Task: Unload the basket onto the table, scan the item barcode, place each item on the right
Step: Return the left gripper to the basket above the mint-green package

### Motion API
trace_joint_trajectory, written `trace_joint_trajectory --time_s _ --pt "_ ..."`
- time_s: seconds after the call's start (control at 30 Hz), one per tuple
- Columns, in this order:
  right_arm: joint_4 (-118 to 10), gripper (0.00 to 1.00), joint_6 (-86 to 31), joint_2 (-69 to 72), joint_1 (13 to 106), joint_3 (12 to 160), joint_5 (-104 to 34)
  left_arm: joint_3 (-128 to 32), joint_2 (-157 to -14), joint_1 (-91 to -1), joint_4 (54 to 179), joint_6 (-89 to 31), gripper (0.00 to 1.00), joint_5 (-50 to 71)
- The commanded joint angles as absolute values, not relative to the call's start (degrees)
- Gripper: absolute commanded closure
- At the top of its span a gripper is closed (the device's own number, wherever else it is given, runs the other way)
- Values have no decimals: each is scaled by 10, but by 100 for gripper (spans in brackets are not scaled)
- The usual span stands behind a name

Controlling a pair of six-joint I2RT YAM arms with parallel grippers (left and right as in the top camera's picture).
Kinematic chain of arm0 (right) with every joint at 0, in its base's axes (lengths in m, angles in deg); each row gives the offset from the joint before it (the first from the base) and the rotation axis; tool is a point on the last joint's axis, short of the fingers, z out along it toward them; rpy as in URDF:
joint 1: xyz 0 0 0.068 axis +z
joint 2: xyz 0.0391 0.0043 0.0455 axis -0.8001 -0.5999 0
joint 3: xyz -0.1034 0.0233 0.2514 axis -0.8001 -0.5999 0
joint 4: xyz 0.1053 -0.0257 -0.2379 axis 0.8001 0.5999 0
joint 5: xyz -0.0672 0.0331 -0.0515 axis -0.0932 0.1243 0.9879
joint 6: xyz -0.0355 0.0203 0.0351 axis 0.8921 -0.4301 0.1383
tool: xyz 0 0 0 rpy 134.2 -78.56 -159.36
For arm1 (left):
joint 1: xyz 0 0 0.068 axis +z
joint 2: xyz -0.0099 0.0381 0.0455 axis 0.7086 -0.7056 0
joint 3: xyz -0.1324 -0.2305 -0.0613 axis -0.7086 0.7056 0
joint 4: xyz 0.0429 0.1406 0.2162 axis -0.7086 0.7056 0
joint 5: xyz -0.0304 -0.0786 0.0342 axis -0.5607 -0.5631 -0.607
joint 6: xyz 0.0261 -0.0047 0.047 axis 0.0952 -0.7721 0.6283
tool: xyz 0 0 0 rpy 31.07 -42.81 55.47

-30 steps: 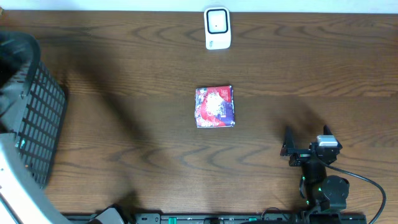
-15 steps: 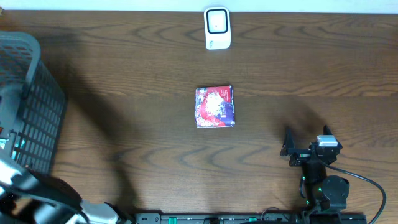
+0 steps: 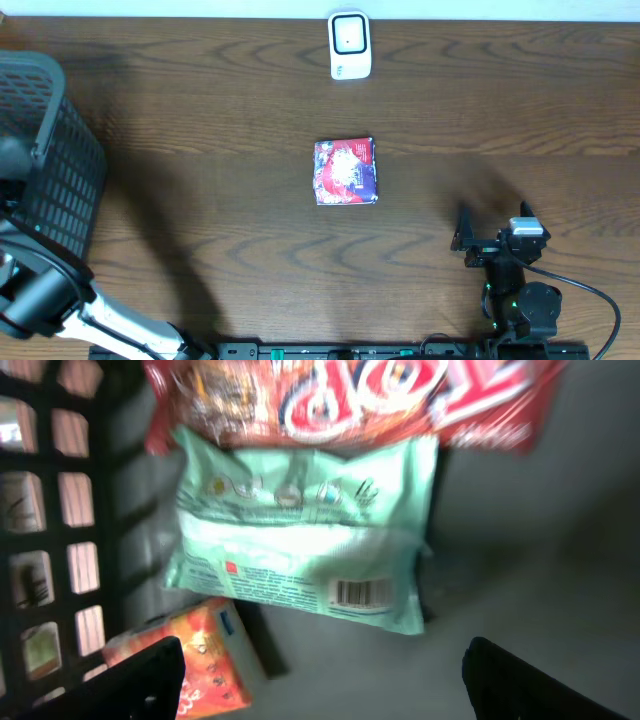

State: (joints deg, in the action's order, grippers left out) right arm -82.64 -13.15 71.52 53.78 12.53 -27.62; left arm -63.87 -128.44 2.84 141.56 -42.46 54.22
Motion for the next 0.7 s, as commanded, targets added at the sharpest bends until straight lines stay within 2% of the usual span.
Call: trace_joint_trajectory --time_s 0.0,0.5,0.6,0.63,0.67 --pt "-824 1 -127 718 539 125 -281 -638 -1334 31 1430 -427 12 556" --pt "-824 1 -127 718 539 125 -281 -637 -1397 31 1405 -387 13 556" --pt "-824 1 -127 718 539 125 -281 -637 -1397 31 1396 -376 23 557" --pt "-824 1 -127 718 539 125 -281 -637 -1397 31 1396 -376 29 557" --pt "-824 1 -127 718 539 125 -281 -637 -1397 31 1395 -376 41 557"
